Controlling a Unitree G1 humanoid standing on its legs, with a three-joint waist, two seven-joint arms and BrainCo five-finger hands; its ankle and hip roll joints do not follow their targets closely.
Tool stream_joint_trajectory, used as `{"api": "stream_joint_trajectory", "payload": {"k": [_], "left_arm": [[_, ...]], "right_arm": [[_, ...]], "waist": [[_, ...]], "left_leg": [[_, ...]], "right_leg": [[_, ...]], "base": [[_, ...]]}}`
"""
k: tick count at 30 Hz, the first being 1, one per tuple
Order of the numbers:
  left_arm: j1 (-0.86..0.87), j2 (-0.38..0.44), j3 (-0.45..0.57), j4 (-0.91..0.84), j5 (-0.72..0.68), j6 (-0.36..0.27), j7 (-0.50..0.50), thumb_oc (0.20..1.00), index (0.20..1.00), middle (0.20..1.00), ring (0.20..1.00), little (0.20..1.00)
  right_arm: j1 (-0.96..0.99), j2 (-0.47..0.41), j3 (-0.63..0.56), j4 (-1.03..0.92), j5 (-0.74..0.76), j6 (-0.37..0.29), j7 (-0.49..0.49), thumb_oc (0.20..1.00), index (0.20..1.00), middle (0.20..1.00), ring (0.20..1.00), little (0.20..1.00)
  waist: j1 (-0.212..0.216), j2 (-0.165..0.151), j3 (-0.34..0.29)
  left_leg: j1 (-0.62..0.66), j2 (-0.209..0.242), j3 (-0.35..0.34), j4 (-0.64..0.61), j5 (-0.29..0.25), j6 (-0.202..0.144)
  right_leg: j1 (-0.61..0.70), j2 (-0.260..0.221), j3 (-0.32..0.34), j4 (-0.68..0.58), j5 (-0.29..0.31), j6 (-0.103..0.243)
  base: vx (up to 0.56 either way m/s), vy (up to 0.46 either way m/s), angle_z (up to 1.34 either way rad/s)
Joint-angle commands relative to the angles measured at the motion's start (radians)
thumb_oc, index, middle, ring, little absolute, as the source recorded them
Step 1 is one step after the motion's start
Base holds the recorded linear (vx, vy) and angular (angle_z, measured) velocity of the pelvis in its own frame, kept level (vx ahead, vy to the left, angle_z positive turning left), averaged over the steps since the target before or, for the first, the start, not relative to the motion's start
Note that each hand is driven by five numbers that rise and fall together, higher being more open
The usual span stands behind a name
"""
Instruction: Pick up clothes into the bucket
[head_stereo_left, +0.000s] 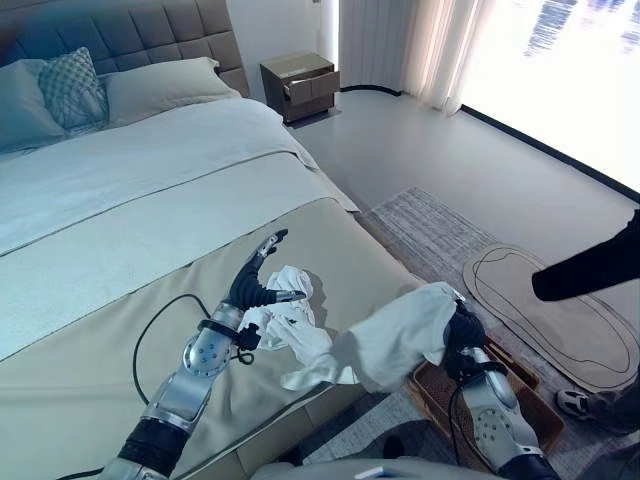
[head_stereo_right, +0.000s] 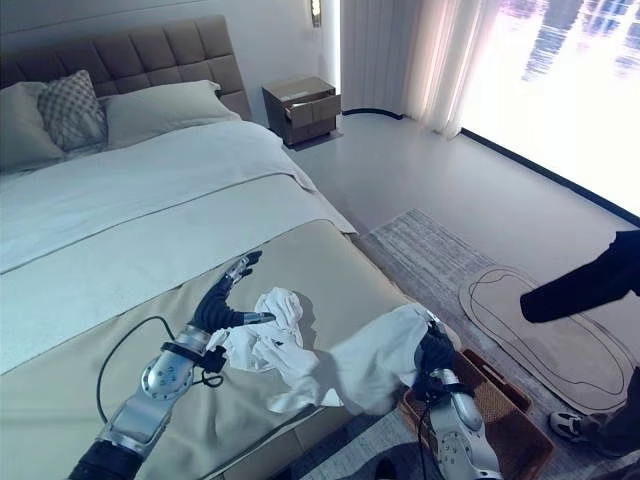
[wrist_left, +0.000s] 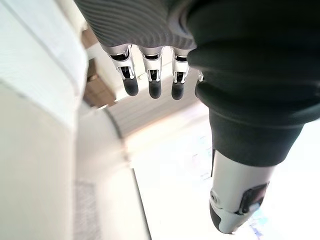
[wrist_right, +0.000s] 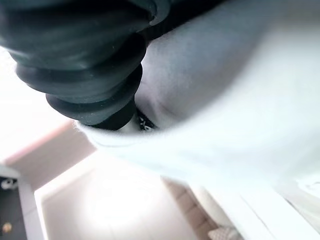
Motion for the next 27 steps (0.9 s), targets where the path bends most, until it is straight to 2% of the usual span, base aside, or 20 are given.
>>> {"api": "stream_joint_trajectory", "payload": {"k": [1,9,13,15,16,18,20,22,24,26,27], "left_arm": [[-0.038,0.012,0.014,0.019,0.005,-0.029,-0.014,1.000,1.000,1.000,1.000,1.000],[0.026,-0.014,0.058,0.041,-0.062,-0.028,-0.031,1.000,1.000,1.000,1.000,1.000],[0.052,-0.020,0.066,0.059,-0.090,-0.038,-0.048,1.000,1.000,1.000,1.000,1.000],[0.055,-0.015,0.070,0.053,-0.092,-0.038,-0.047,1.000,1.000,1.000,1.000,1.000],[0.058,-0.003,0.074,0.040,-0.088,-0.044,-0.038,1.000,1.000,1.000,1.000,1.000],[0.061,0.012,0.082,0.028,-0.099,-0.048,-0.032,1.000,1.000,1.000,1.000,1.000],[0.067,0.020,0.081,0.027,-0.130,-0.052,-0.033,1.000,1.000,1.000,1.000,1.000],[0.073,0.030,0.079,0.021,-0.170,-0.056,-0.051,1.000,1.000,1.000,1.000,1.000],[0.076,0.037,0.080,0.008,-0.180,-0.056,-0.053,1.000,1.000,1.000,1.000,1.000],[0.086,0.042,0.077,-0.010,-0.210,-0.052,-0.065,1.000,1.000,1.000,1.000,1.000],[0.089,0.045,0.078,-0.023,-0.246,-0.050,-0.073,1.000,1.000,1.000,1.000,1.000]], "right_arm": [[-0.058,0.032,-0.065,-0.078,0.072,-0.085,0.030,0.200,0.200,0.200,0.200,0.200],[0.018,0.060,-0.217,-0.171,0.169,-0.119,0.032,0.200,0.200,0.200,0.200,0.200],[0.029,0.049,-0.354,-0.217,0.144,-0.173,-0.027,0.200,0.200,0.200,0.200,0.200],[0.018,0.046,-0.380,-0.232,0.133,-0.190,-0.049,0.200,0.200,0.200,0.200,0.200],[-0.025,0.043,-0.415,-0.210,0.134,-0.220,-0.084,0.200,0.200,0.200,0.200,0.200],[-0.067,0.036,-0.433,-0.193,0.126,-0.245,-0.128,0.200,0.200,0.200,0.200,0.200],[-0.089,0.027,-0.427,-0.188,0.107,-0.252,-0.161,0.200,0.200,0.200,0.200,0.200],[-0.103,-0.006,-0.427,-0.156,0.053,-0.239,-0.202,0.200,0.200,0.200,0.200,0.200],[-0.107,-0.024,-0.424,-0.148,0.027,-0.232,-0.213,0.200,0.200,0.200,0.200,0.200],[-0.131,-0.043,-0.405,-0.141,0.015,-0.213,-0.223,0.200,0.200,0.200,0.200,0.200],[-0.141,-0.063,-0.380,-0.138,-0.006,-0.200,-0.228,0.200,0.200,0.200,0.200,0.200]], "waist": [[-0.010,-0.067,-0.007],[-0.041,-0.064,-0.002],[-0.065,-0.060,0.009],[-0.067,-0.057,0.020],[-0.050,-0.051,0.053],[-0.022,-0.037,0.074],[-0.016,-0.032,0.080],[-0.011,-0.040,0.078],[-0.009,-0.048,0.079],[0.005,-0.084,0.072],[0.014,-0.102,0.084]], "left_leg": [[0.013,-0.051,0.003,0.069,-0.096,0.041],[0.013,-0.074,0.035,0.098,-0.116,0.063],[0.014,-0.094,0.068,0.103,-0.130,0.082],[0.017,-0.094,0.078,0.108,-0.146,0.087],[0.010,-0.088,0.114,0.126,-0.156,0.094],[0.002,-0.069,0.150,0.139,-0.160,0.087],[-0.003,-0.046,0.160,0.151,-0.159,0.077],[-0.012,-0.036,0.164,0.152,-0.159,0.069],[-0.019,-0.033,0.164,0.152,-0.158,0.065],[-0.046,-0.043,0.181,0.159,-0.155,0.062],[-0.062,-0.035,0.177,0.164,-0.150,0.053]], "right_leg": [[0.018,-0.067,0.004,0.069,-0.029,0.054],[-0.003,-0.090,0.049,0.089,-0.018,0.067],[-0.043,-0.109,0.086,0.123,-0.012,0.084],[-0.057,-0.111,0.086,0.153,-0.026,0.090],[-0.102,-0.139,0.021,0.221,-0.018,0.096],[-0.120,-0.215,-0.074,0.275,-0.007,0.091],[-0.117,-0.273,-0.087,0.283,0.025,0.087],[-0.108,-0.317,-0.078,0.242,0.083,0.100],[-0.113,-0.329,-0.074,0.223,0.105,0.109],[-0.116,-0.323,-0.092,0.161,0.122,0.133],[-0.133,-0.305,-0.088,0.149,0.106,0.139]], "base": [[-0.01,0.040,-0.06],[-0.01,0.059,-0.18],[-0.05,0.120,-0.23],[-0.08,0.068,-0.27],[-0.18,0.047,-0.66],[-0.16,-0.021,-1.04],[-0.05,-0.134,-0.88],[-0.03,-0.141,-0.26],[-0.06,-0.127,-0.21],[-0.08,-0.208,-0.17],[-0.05,-0.169,-0.40]]}}
